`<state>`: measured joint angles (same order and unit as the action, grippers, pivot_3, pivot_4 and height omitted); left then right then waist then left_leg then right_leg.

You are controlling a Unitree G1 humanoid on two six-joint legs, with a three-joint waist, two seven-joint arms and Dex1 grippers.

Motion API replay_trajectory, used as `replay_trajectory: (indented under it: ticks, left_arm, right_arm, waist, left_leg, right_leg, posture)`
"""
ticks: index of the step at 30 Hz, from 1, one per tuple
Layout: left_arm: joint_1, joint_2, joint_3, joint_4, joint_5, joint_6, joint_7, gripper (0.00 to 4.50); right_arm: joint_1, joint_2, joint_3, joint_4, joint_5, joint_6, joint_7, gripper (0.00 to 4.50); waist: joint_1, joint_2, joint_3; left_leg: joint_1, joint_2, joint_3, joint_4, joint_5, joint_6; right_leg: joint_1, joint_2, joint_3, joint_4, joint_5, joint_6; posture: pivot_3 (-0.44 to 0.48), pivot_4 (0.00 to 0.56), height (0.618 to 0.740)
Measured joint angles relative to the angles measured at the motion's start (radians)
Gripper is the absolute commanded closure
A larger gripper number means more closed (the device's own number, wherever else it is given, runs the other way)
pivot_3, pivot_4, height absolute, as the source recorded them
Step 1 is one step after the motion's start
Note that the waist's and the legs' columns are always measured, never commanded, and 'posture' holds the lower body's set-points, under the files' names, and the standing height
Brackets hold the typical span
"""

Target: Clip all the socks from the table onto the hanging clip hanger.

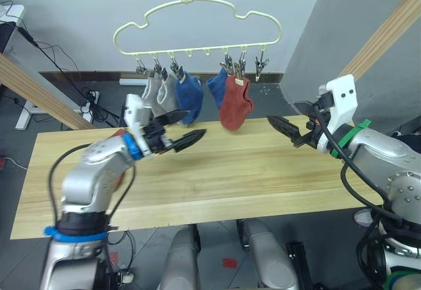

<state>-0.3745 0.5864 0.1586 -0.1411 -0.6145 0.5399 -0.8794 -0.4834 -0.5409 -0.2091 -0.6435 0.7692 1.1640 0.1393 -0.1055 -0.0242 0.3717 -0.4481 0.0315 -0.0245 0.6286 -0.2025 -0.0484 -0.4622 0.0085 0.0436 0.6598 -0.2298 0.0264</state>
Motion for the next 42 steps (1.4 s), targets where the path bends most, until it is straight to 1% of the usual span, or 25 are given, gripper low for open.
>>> replay_trajectory:
  ticks: [4, 6, 9, 12, 15, 19, 30, 33, 38, 42]
  left_arm:
    - [0.05, 0.014, 0.041, -0.061, -0.024, 0.031, 0.03, 0.01]
    - [0.071, 0.015, 0.059, -0.086, -0.02, 0.038, 0.071, 0.01]
    - [0.121, 0.015, 0.08, -0.137, 0.038, 0.036, 0.182, 0.01]
    - [0.173, -0.002, 0.085, -0.218, 0.101, 0.037, 0.297, 0.01]
    - [0.188, -0.001, 0.084, -0.282, 0.09, 0.041, 0.298, 0.01]
    - [0.196, 0.001, 0.107, -0.329, -0.016, 0.046, 0.241, 0.01]
    - [0.119, 0.009, 0.136, -0.328, -0.178, 0.067, 0.207, 0.01]
    - [0.106, 0.009, 0.13, -0.323, -0.177, 0.058, 0.19, 0.0]
    - [0.084, 0.009, 0.114, -0.32, -0.166, 0.017, 0.165, 0.0]
    - [0.079, 0.009, 0.104, -0.318, -0.155, -0.003, 0.152, 0.0]
  right_arm:
    - [0.065, -0.004, 0.047, -0.02, -0.071, -0.1, 0.021, 0.0]
    - [0.08, -0.004, 0.06, -0.02, -0.096, -0.134, 0.032, 0.0]
    - [0.085, 0.004, 0.077, -0.015, -0.133, -0.172, 0.031, 0.0]
    - [0.07, 0.052, 0.095, 0.008, -0.17, -0.195, 0.01, 0.0]
    - [0.057, 0.094, 0.121, 0.02, -0.201, -0.2, -0.014, 0.0]
    - [0.017, 0.138, 0.15, 0.025, -0.258, -0.228, -0.056, 0.0]
    - [-0.052, 0.232, 0.192, 0.079, -0.396, -0.288, -0.123, 0.0]
    - [-0.062, 0.252, 0.196, 0.094, -0.425, -0.308, -0.129, 0.59]
    - [-0.087, 0.287, 0.202, 0.103, -0.466, -0.329, -0.141, 2.32]
    - [-0.088, 0.295, 0.208, 0.124, -0.485, -0.335, -0.146, 2.32]
  waist:
    - [0.011, -0.001, 0.0]
    - [0.018, -0.001, 0.0]
    - [0.022, -0.001, 0.0]
    - [0.022, -0.002, 0.001]
    - [0.025, -0.002, 0.001]
    - [0.027, -0.002, 0.001]
    - [0.032, -0.002, 0.001]
    - [0.033, -0.002, 0.001]
    - [0.034, -0.002, 0.001]
    - [0.035, -0.002, 0.001]
  left_leg:
    - [0.0, 0.0, 0.0, 0.001, 0.0, 0.0]
    - [0.0, -0.001, 0.001, 0.001, 0.0, 0.0]
    - [0.0, 0.0, 0.001, 0.001, 0.0, 0.0]
    - [0.0, 0.0, 0.001, 0.001, 0.0, 0.0]
    - [0.0, 0.0, 0.0, 0.001, 0.0, 0.0]
    - [0.0, 0.0, 0.001, 0.001, 0.0, -0.001]
    - [0.0, -0.001, 0.001, 0.001, 0.0, -0.001]
    - [0.0, -0.001, 0.001, 0.001, 0.0, -0.001]
    - [0.0, -0.001, 0.0, 0.001, 0.0, -0.001]
    - [0.0, 0.0, 0.0, 0.001, 0.0, -0.001]
  right_leg:
    - [0.001, -0.002, 0.001, 0.0, 0.0, 0.0]
    - [0.001, -0.002, 0.001, 0.0, 0.0, 0.0]
    - [0.001, -0.003, 0.001, -0.001, 0.0, 0.0]
    - [0.001, -0.003, 0.001, -0.001, 0.0, 0.0]
    - [0.0, -0.003, 0.001, 0.001, 0.0, 0.0]
    - [0.0, -0.003, 0.001, 0.001, 0.0, 0.0]
    - [0.0, -0.003, 0.001, 0.001, 0.0, 0.0]
    - [0.0, -0.003, 0.001, 0.001, 0.0, 0.0]
    - [0.0, -0.003, 0.001, 0.002, 0.0, 0.0]
    - [0.0, -0.003, 0.001, 0.002, 0.0, 0.0]
  posture:
    - [-0.134, 0.398, 0.74]
    - [-0.117, 0.393, 0.74]
    - [-0.099, 0.392, 0.74]
    - [-0.087, 0.393, 0.74]
    - [-0.075, 0.394, 0.74]
    - [-0.064, 0.397, 0.74]
    - [-0.063, 0.393, 0.74]
    - [-0.064, 0.394, 0.74]
    - [-0.065, 0.397, 0.74]
    - [-0.075, 0.397, 0.74]
